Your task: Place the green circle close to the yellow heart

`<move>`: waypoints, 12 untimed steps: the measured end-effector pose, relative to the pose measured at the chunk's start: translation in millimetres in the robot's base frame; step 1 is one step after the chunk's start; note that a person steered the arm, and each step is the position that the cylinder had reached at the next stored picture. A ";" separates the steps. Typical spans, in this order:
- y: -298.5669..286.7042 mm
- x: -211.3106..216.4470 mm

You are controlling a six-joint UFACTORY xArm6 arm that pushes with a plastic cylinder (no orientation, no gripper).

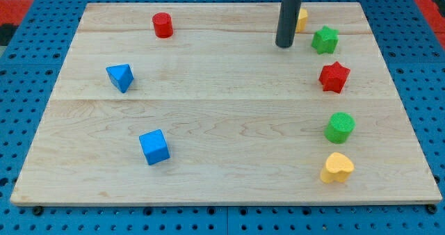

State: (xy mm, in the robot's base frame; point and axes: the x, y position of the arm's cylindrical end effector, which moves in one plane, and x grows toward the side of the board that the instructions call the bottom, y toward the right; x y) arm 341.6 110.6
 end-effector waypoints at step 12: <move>23.9 140.2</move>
State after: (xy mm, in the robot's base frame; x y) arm 481.8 134.5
